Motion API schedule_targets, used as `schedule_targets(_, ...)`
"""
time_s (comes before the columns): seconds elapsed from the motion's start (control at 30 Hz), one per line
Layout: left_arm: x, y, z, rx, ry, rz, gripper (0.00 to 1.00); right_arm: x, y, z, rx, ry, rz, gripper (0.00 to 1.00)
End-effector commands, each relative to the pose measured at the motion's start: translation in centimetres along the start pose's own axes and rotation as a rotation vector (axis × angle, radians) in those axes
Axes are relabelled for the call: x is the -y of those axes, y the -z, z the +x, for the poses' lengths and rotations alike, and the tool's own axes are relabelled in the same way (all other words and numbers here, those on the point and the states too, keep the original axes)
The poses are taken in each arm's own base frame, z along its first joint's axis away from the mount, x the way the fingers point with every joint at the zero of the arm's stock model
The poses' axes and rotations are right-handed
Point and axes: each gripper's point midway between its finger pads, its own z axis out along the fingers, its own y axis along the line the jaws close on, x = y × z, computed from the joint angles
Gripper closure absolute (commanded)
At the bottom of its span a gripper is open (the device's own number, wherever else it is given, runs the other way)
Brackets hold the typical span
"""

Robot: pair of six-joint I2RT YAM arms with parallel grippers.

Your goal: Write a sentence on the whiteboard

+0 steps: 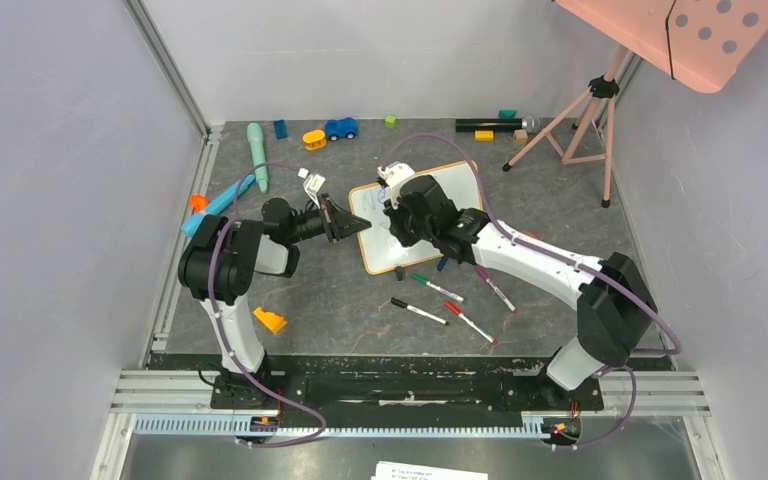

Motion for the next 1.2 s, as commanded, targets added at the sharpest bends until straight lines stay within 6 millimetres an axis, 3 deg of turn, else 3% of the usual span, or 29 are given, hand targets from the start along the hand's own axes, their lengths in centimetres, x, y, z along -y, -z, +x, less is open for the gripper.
schedule_targets(0.0,-1.4,-0.3,-1.2,0.043,-0.12,-0.034,0.98,-0.6,0.0,-2.8,0.064,0.012,-0.019,1.0)
schedule_targets(0.23,-1.4,-0.2,-1.2,0.045,-0.122,-0.039,0.97,-0.8,-0.5,-2.8,0.057,0.016,-0.019,1.0)
schedule_targets(0.9,-1.5,-0.2,-1.2,0.046,-0.127,-0.04,0.97,2.0,0.2,-2.2,0.026,0.01,0.14,1.0)
schedule_targets(1.17,-1.4,-0.2,-1.2,0.044,-0.128,-0.038,0.97,0.7,1.1,-3.4,0.104,0.003,0.054,1.0)
